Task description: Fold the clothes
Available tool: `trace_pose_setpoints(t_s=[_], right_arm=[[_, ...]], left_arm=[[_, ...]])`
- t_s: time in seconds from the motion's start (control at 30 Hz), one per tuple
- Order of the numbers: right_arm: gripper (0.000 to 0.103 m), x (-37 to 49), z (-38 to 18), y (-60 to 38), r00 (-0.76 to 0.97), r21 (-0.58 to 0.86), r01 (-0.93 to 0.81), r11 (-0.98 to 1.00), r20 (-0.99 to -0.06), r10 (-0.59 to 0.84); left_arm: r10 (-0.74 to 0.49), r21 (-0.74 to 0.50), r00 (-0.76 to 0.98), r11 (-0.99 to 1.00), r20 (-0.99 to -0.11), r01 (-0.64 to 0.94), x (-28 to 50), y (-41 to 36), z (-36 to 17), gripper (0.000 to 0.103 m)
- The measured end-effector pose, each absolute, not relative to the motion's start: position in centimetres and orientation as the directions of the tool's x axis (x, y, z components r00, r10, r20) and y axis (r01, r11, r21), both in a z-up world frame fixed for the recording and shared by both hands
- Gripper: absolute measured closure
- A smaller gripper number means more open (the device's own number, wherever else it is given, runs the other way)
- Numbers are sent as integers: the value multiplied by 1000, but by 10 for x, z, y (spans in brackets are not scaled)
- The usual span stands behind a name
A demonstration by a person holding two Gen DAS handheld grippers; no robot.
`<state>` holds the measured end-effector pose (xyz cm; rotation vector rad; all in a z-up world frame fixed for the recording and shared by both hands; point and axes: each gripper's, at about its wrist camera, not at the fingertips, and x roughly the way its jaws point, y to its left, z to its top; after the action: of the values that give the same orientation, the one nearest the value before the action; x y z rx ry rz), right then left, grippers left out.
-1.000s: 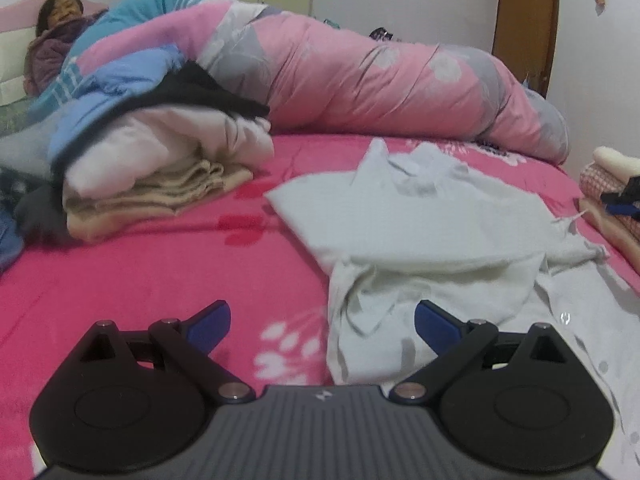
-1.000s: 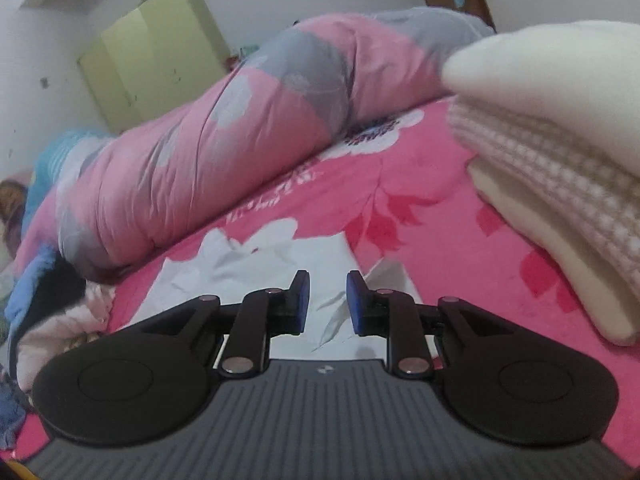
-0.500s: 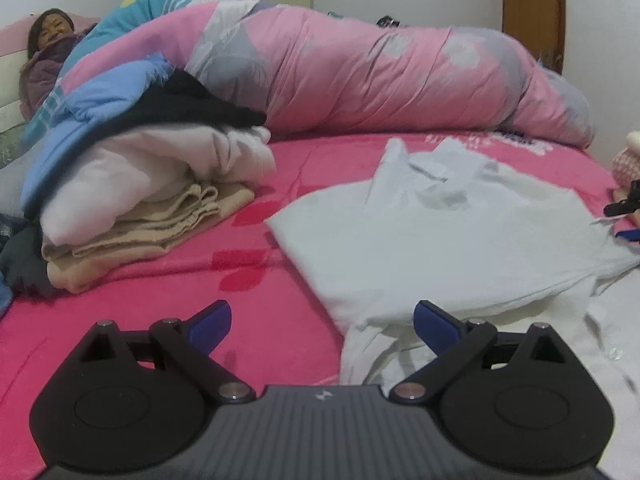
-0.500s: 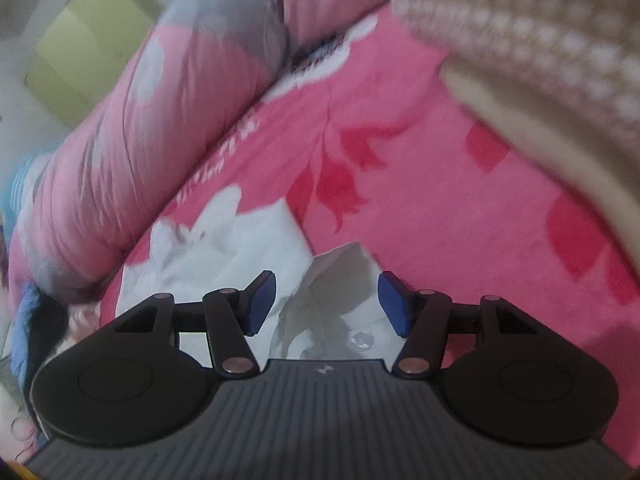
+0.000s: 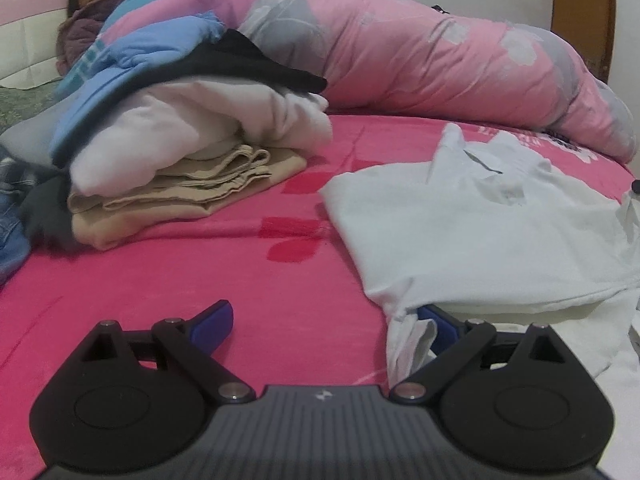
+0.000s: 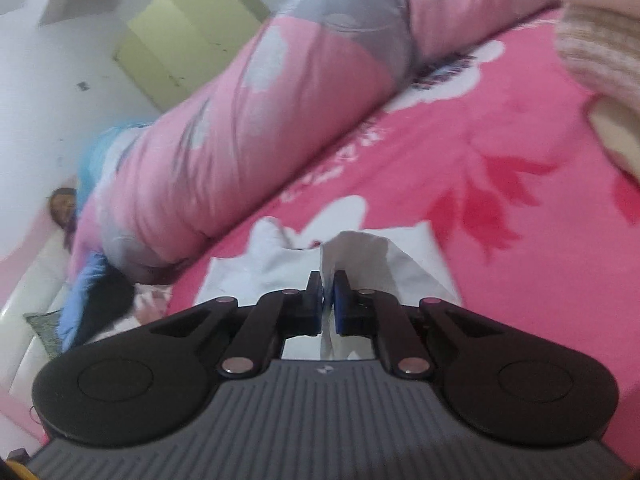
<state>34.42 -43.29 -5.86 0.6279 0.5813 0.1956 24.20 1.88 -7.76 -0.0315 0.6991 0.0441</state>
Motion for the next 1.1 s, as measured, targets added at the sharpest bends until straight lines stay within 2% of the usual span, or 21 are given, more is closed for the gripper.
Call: trace_pose_setpoints(t_s=[0.1, 0.17, 0.2, 0.33, 0.5, 0.57, 0.63, 0.7, 0.77, 0.83, 0.9, 1.0, 1.03, 1.07, 1.1], right_arm=[[95, 350, -65, -433, 797, 549, 68, 833, -533, 285], [82, 352, -71, -438, 754, 476, 143, 868, -620, 215], [70, 351, -74, -442, 727, 438, 189, 879, -664, 174], [50, 332, -54, -456, 750, 396, 232, 889, -654, 96], [48, 324, -4, -442, 794, 285, 226, 931, -608, -6], [48, 329, 16, -415, 818, 228, 142, 963, -575, 16], [47, 335, 28, -359, 814, 180, -65, 982, -560, 156], [43, 342, 38, -301, 774, 129, -284, 950, -554, 306], [43, 354, 32, -244, 716, 85, -405, 910, -590, 374], [43, 366, 24, -187, 649, 47, -512, 858, -632, 422], [43, 379, 16, -130, 577, 15, -613, 790, -675, 460], [43, 410, -7, -71, 508, -10, -652, 758, -748, 427], [43, 420, -15, -58, 485, -13, -653, 757, -775, 405], [43, 429, -23, -50, 460, -8, -654, 756, -798, 390], [45, 437, -32, -44, 435, -2, -656, 755, -818, 376]], left_arm=[[38, -18, 760, 998, -649, -66, 239, 22, -79, 5], [29, -30, 758, 998, -652, -64, 235, 25, -79, 5], [21, -36, 761, 998, -649, -59, 233, 26, -78, 5], [-26, -70, 774, 997, -632, -24, 219, 33, -73, 6], [-143, -129, 800, 988, -582, 83, 204, 36, -67, 6], [-217, -193, 786, 973, -579, 126, 211, 36, -70, 6], [-291, -260, 772, 951, -566, 167, 217, 36, -75, 7], [-343, -309, 760, 931, -552, 196, 223, 37, -81, 16], [-378, -347, 750, 914, -543, 209, 227, 39, -87, 32], [-402, -391, 747, 897, -530, 207, 229, 46, -94, 42], [-427, -436, 746, 877, -512, 202, 230, 53, -101, 45], [-450, -480, 747, 854, -489, 201, 230, 60, -106, 54], [-457, -493, 744, 847, -488, 196, 231, 62, -108, 63], [-463, -507, 741, 841, -487, 192, 232, 63, -109, 77], [-469, -520, 738, 834, -486, 187, 233, 65, -111, 85]])
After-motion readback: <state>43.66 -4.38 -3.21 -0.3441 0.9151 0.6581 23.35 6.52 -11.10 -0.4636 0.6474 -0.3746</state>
